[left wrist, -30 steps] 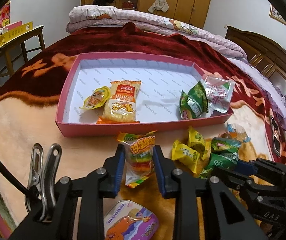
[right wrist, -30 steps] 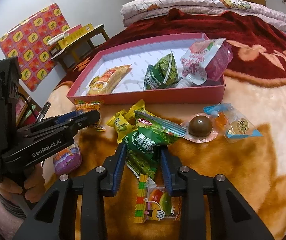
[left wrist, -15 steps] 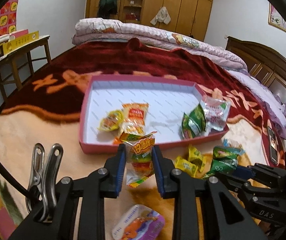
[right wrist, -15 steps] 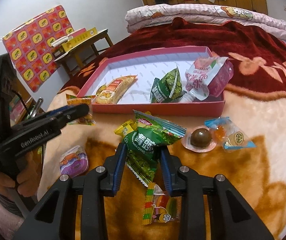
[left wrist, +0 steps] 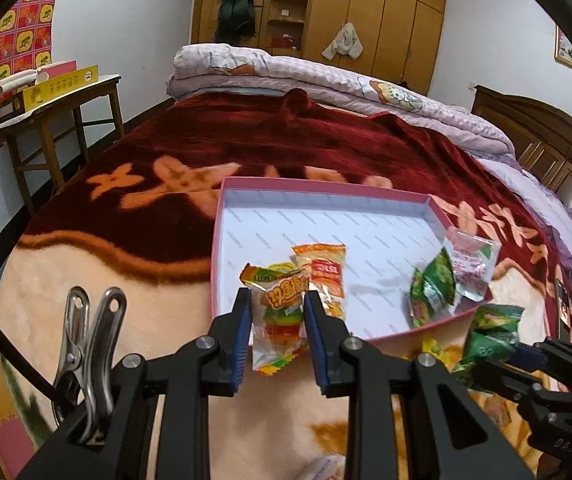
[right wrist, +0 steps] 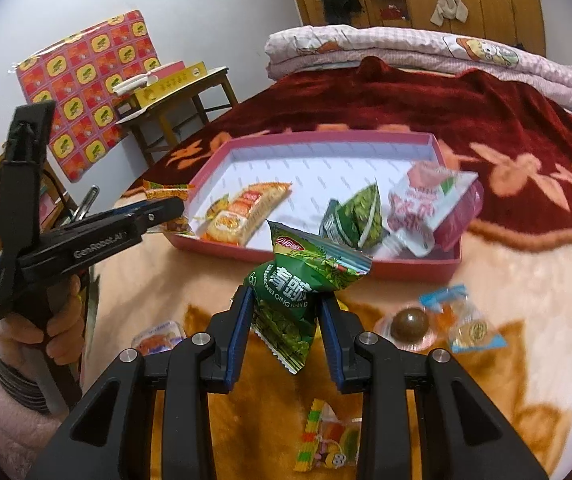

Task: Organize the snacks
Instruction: 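Release the gummy pack into the box with the left tool while the right tool drops the pea bag in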

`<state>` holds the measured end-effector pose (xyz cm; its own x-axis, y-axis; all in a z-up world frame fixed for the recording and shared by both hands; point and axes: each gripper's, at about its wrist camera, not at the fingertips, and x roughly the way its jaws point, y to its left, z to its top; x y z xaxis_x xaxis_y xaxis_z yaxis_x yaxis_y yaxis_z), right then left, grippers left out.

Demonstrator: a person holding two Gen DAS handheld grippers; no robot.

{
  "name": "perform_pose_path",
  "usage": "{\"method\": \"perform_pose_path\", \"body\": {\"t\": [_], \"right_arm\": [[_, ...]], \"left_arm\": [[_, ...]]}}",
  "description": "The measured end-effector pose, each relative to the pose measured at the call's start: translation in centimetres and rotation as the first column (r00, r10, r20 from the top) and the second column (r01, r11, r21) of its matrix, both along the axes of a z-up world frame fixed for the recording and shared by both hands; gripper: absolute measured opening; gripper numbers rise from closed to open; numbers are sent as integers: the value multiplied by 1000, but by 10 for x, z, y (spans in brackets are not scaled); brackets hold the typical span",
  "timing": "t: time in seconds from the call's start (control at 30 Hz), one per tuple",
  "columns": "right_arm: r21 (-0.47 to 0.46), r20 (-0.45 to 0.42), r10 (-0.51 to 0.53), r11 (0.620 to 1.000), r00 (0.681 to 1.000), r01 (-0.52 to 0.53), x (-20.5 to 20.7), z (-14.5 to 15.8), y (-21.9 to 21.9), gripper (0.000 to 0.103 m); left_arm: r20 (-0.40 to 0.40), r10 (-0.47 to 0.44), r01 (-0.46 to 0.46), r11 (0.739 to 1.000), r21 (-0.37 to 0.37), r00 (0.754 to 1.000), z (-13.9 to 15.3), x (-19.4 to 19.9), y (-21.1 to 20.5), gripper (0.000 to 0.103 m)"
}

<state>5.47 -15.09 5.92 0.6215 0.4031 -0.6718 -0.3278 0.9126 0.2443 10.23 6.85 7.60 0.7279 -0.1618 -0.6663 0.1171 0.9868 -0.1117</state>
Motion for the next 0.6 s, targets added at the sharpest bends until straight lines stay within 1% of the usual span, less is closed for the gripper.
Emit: {"method": "perform_pose_path", "body": {"t": [0.4,0.6], "right_arm": [[-3,28,4,1000,1000,-4,23,10,10,34],[-14,25,-2,1000,1000,2,39,6,18,34]], "left_arm": [[-24,16,-15,1000,5,1000,-17,18,2,27],[-39,14,-14,1000,1,999,-23,21,4,27]]}}
